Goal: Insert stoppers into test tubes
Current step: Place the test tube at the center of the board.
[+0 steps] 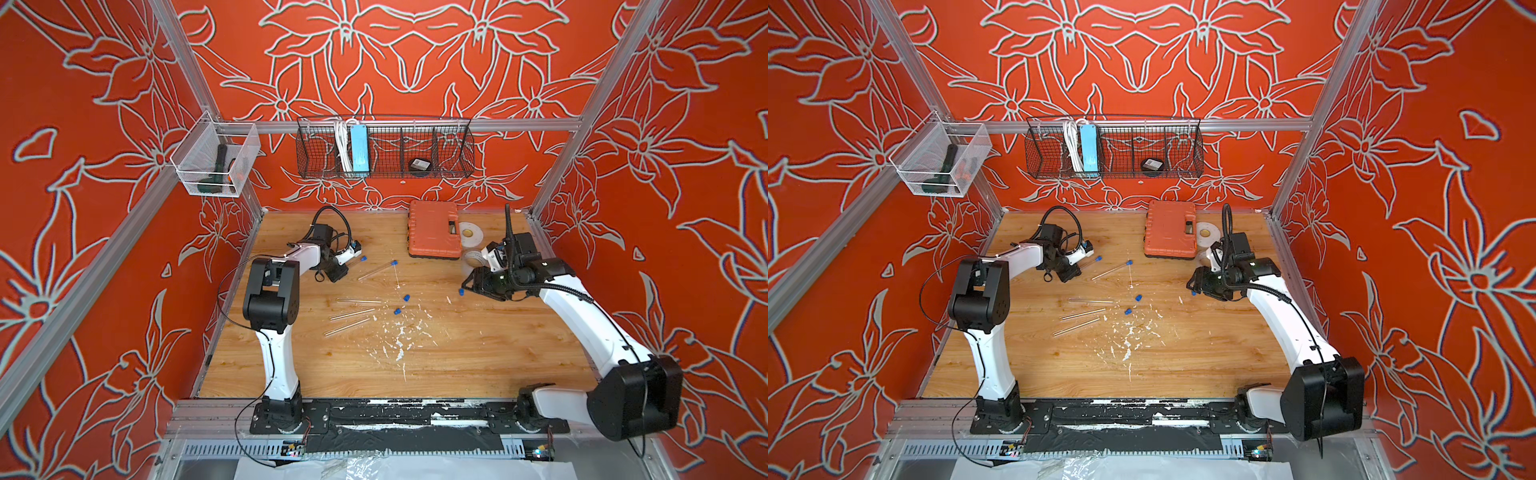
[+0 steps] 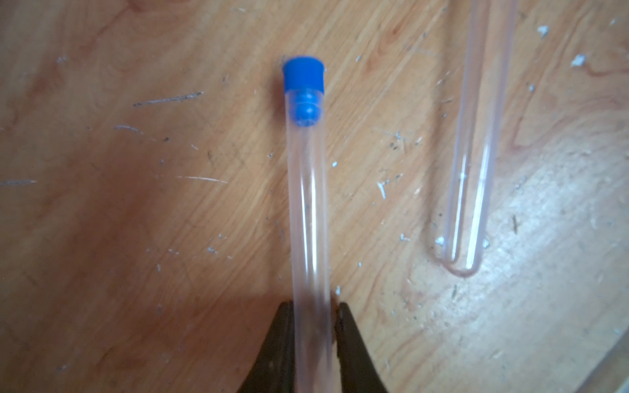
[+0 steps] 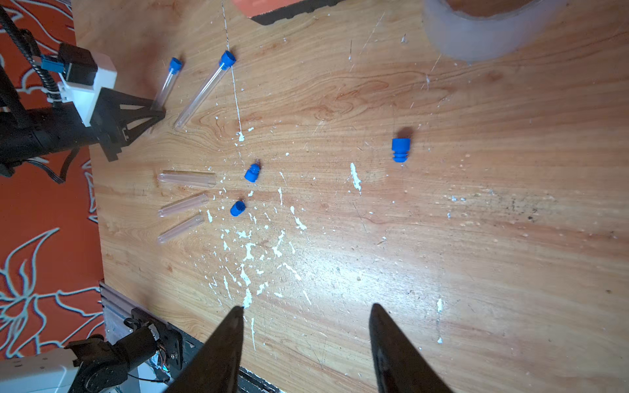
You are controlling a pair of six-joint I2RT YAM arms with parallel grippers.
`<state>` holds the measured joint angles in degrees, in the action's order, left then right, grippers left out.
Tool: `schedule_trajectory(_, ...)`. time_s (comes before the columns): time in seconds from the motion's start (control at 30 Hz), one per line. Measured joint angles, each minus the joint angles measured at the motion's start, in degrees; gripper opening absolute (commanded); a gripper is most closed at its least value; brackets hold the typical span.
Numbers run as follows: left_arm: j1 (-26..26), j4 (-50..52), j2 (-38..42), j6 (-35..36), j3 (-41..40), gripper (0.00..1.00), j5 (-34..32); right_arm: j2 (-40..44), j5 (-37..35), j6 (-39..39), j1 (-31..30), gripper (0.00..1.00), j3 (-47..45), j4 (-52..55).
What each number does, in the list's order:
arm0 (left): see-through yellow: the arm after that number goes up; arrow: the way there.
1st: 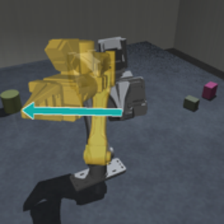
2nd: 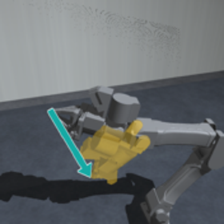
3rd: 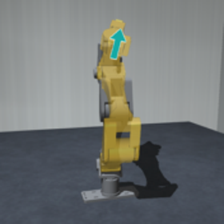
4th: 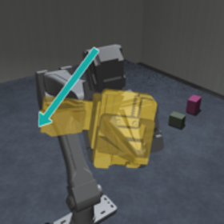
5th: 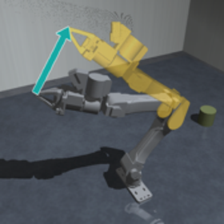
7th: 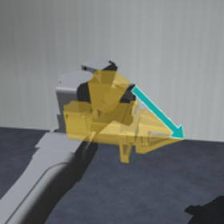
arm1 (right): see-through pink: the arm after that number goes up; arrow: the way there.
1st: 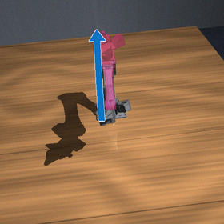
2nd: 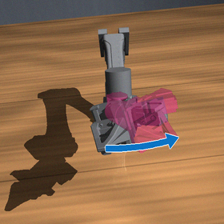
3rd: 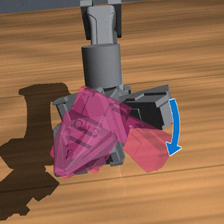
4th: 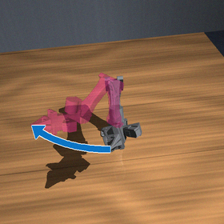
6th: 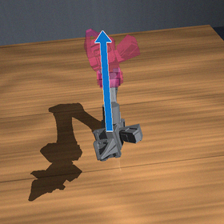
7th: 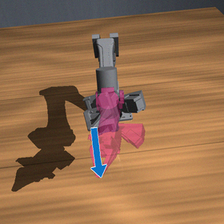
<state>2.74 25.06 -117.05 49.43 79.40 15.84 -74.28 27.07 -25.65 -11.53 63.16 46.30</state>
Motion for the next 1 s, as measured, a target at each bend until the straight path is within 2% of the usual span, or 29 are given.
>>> schedule_trajectory(0.2,0.0,0.0,0.0,-0.22,0.0,0.21,-0.02,0.0,0.07,0.5,0.0,0.59,0.0,0.07)
schedule_trajectory(0.5,0.0,0.0,0.28,-1.55,-0.07,0.34,0.09,-0.02,0.52,0.94,0.02,0.59,0.04,0.33)
schedule_trajectory(0.6,-0.02,-0.33,1.44,-1.6,-1.55,0.44,0.02,-0.04,0.66,1.14,0.02,0.59,0.46,0.9)
schedule_trajectory(0.8,-0.15,-1.4,8.41,-1.86,-8.5,0.48,-0.42,-0.04,1.36,1.18,0.02,0.59,0.74,1.07)
schedule_trajectory(1.0,-0.5,-6.51,20.41,-3.15,-13.2,0.48,-0.22,-0.04,2.08,1.53,0.02,0.59,0.74,1.09)
